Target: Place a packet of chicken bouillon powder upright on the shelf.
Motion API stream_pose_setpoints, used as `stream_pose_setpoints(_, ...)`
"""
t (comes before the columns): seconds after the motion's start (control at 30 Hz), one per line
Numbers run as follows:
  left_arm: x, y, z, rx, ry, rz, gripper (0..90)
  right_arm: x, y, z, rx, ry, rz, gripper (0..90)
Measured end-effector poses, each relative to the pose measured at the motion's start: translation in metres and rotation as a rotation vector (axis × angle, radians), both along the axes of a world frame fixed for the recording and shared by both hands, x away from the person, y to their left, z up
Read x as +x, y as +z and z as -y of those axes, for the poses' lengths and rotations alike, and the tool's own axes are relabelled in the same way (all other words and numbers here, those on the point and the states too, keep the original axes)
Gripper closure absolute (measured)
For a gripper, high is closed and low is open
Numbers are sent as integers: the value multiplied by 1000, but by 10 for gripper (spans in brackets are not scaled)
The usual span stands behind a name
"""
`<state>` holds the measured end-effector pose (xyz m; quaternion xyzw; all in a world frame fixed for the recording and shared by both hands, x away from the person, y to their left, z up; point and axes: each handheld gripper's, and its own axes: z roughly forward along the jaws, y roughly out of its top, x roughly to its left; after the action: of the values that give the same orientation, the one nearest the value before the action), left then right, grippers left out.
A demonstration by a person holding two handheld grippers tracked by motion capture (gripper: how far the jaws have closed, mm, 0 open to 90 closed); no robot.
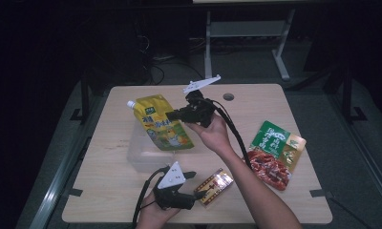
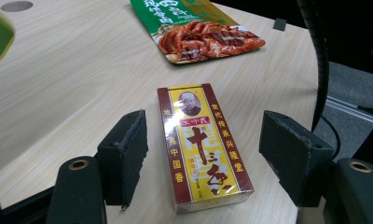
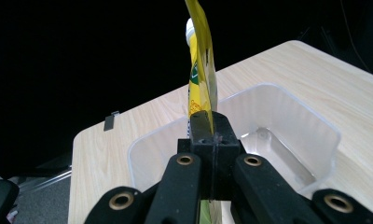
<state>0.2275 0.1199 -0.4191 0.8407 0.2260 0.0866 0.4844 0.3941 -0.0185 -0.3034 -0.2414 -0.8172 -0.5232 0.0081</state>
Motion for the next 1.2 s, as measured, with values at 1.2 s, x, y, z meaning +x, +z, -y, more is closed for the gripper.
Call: stream_pose_setpoints(1.2,1,2,-6,-20,19,3,303,29,-30,-48,-170,68,-119,669)
